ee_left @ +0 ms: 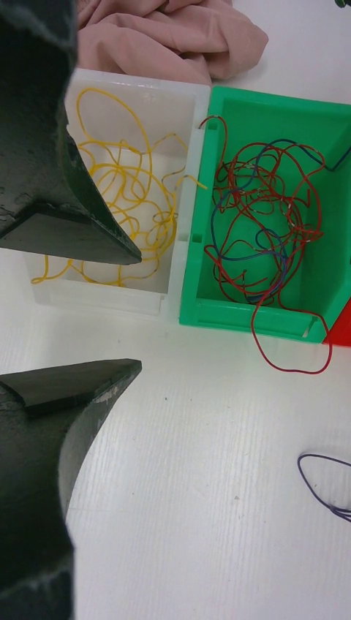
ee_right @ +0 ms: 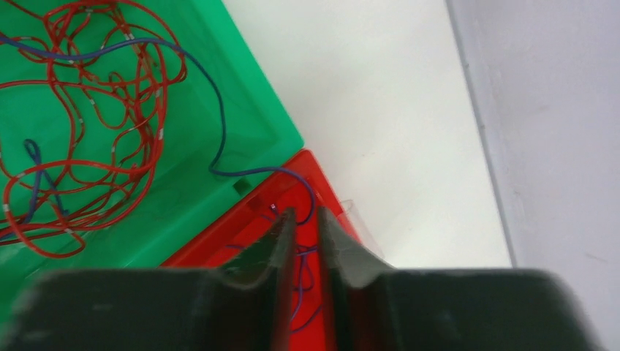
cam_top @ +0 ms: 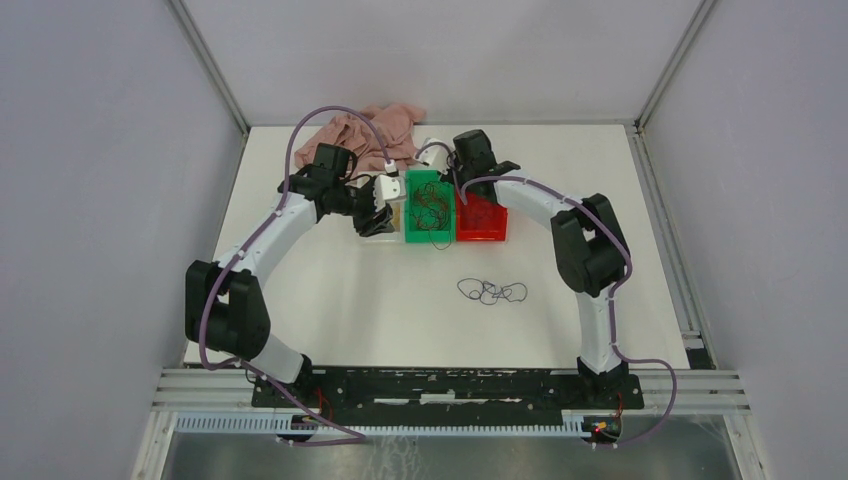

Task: Untangle the cables
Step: Pick up the cable from the bin.

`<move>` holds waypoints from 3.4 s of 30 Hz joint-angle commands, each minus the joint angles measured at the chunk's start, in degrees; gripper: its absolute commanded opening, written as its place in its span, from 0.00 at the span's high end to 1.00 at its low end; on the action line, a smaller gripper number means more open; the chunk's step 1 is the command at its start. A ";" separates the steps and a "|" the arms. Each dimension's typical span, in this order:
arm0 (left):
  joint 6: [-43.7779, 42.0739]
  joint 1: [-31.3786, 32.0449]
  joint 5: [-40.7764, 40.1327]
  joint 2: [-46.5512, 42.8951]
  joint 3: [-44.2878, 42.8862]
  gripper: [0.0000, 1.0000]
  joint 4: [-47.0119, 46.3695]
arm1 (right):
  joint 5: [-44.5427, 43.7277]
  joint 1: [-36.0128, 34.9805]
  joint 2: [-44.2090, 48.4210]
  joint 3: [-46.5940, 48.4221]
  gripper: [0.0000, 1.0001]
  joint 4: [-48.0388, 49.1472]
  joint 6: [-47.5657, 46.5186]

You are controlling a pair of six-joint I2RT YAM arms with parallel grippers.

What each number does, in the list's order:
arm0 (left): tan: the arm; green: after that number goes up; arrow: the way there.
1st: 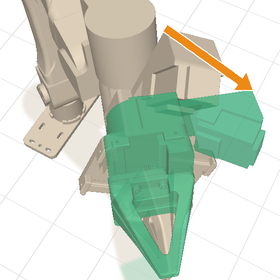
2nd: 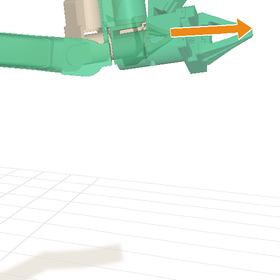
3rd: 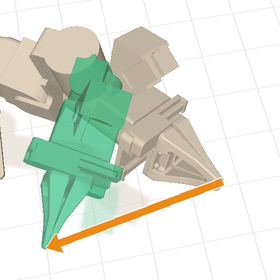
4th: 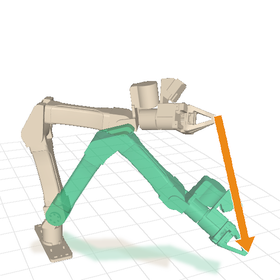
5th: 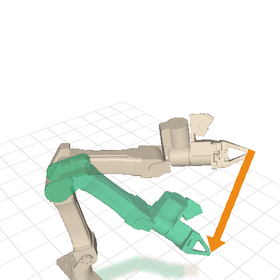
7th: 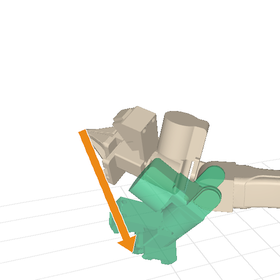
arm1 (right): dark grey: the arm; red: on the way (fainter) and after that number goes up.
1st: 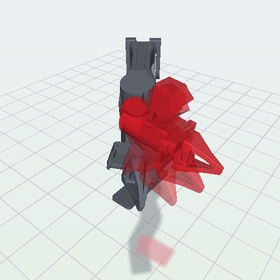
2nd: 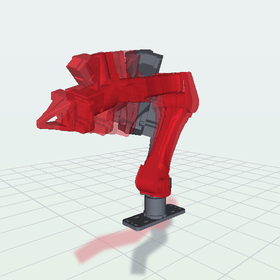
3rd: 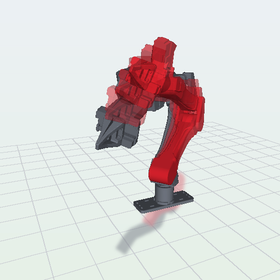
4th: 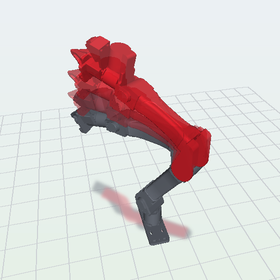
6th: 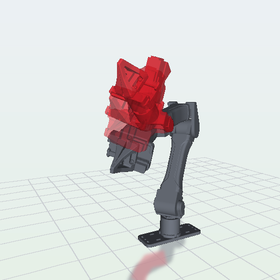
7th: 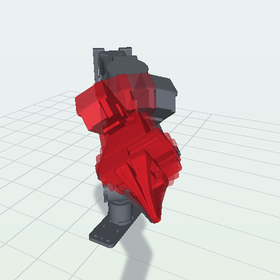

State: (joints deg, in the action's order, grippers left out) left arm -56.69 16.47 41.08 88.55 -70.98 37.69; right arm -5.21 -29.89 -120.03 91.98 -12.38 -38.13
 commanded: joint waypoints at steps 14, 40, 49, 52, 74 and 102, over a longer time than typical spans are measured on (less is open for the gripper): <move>-3.42 0.08 1.90 0.95 -3.15 0.43 0.56 | -2.34 0.31 6.46 -7.79 1.00 14.91 1.91; -5.76 0.05 1.21 1.26 -3.81 0.43 1.86 | 1.79 0.73 2.08 -9.80 0.49 21.70 2.92; -6.24 0.03 0.80 0.83 -3.81 0.44 2.03 | -0.71 0.75 2.25 -10.47 1.00 25.00 4.04; -6.22 -0.02 0.76 0.83 -4.05 0.44 2.04 | -1.96 0.73 3.49 -11.29 1.00 26.72 6.33; 12.59 -0.29 3.60 1.30 -6.99 0.39 -17.05 | 7.12 3.62 27.02 -20.52 1.00 34.66 37.25; 42.74 9.99 7.80 23.15 -25.70 0.36 -33.08 | 17.94 14.93 38.18 -24.37 1.00 46.36 71.70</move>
State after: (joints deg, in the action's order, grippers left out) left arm -25.65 24.80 49.45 110.19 -94.13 14.20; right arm 9.50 -15.97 -84.07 65.52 29.21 28.38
